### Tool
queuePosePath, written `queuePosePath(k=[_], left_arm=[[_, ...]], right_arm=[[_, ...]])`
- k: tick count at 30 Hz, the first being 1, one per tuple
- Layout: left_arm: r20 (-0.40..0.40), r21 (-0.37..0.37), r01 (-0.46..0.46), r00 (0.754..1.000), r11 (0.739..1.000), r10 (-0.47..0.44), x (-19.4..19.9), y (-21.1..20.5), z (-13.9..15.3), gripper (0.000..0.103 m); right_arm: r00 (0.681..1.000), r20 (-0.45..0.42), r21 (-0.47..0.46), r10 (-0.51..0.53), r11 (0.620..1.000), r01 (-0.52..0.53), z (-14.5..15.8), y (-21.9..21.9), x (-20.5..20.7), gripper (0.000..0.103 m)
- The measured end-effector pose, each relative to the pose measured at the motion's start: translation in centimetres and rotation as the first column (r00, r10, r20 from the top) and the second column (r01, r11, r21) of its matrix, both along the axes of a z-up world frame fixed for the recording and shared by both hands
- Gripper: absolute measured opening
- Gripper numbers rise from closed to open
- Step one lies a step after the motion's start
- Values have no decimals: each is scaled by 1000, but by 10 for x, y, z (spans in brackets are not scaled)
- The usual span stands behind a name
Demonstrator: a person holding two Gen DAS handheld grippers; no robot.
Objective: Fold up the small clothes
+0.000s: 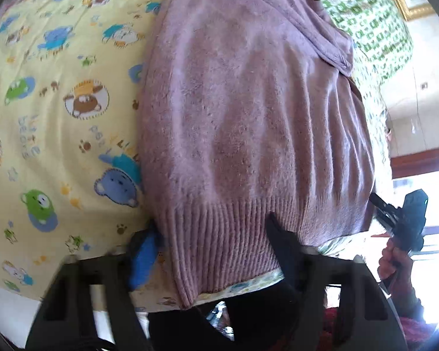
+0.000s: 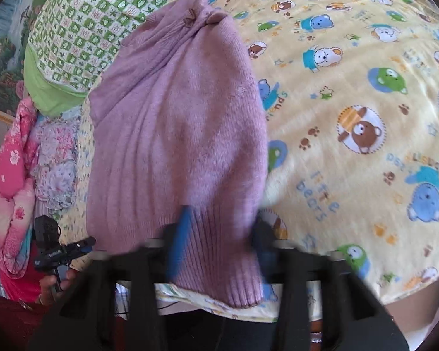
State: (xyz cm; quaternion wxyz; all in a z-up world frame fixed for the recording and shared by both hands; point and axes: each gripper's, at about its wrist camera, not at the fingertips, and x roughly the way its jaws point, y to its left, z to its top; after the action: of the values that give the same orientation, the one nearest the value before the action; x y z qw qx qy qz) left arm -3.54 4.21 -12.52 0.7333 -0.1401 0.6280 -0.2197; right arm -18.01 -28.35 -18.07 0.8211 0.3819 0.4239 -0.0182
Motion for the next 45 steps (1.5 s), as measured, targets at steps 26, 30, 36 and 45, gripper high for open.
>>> queuePosePath(k=[26,30,36,45], left_arm=[[213,-251,3,976,968,52,30,29,81,6],[278,-299,-5,956,954,92,70,29,108,6],[354,-345,-54,917,937,184,151,22,141,6],[338,-354,-147,901,923,273,281,2,141,6]], right_arm=[[978,211,-23,2,1000,3,87,-21,-7,7],[959,282,-41,21,999,-10,115,-30,35,7],[935,354,-79,28,997,0,144,-57,119,7],[933,359,-90,1,995,33,158,-111,244,7]])
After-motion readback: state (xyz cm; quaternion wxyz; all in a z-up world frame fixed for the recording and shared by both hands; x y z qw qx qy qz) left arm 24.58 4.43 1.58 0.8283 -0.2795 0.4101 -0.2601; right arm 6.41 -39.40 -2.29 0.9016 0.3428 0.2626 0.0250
